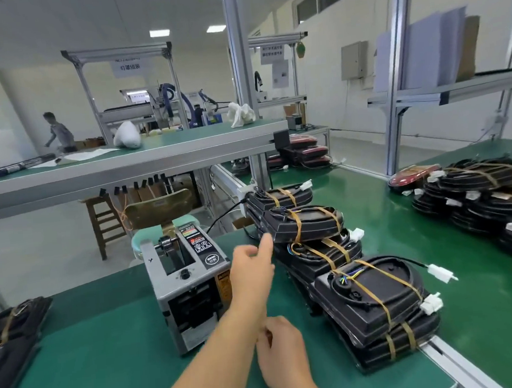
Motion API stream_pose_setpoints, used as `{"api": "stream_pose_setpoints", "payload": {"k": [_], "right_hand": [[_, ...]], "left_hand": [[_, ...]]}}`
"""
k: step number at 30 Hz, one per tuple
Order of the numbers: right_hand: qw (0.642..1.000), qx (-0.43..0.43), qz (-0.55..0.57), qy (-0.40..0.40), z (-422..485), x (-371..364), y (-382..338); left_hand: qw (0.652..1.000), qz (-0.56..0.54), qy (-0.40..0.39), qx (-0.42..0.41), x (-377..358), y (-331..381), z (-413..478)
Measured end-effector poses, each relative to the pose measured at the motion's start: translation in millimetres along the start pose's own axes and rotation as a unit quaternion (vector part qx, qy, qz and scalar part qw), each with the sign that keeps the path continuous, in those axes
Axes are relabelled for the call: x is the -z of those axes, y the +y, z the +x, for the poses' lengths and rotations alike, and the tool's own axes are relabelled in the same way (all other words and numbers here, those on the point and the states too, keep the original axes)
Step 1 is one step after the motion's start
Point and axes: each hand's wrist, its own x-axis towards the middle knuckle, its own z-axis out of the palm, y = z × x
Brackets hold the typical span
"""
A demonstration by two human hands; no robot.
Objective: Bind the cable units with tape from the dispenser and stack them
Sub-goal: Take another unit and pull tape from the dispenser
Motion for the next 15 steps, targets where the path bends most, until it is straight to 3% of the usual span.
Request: {"api": "stream_pose_setpoints", "payload": {"k": [7,12,15], "right_hand": [[0.999,-0.002,-0.035,-0.024,1.1,-0.8,-2.6],[0.994,-0.027,-0.081,-0.064,4.6,7.9,-9.9],[0.994,-0.028,-0.083,-0.065,4.1,12.5,-13.0]], "left_hand": [[0.974,-0.067,-0.054,0.211,-35.5,46.9,74.1],[0.964,-0.085,-0.094,0.235,-50.7,40.3,93.1],[0.967,-0.106,-0.079,0.218,-54.0,37.0,92.9]]}}
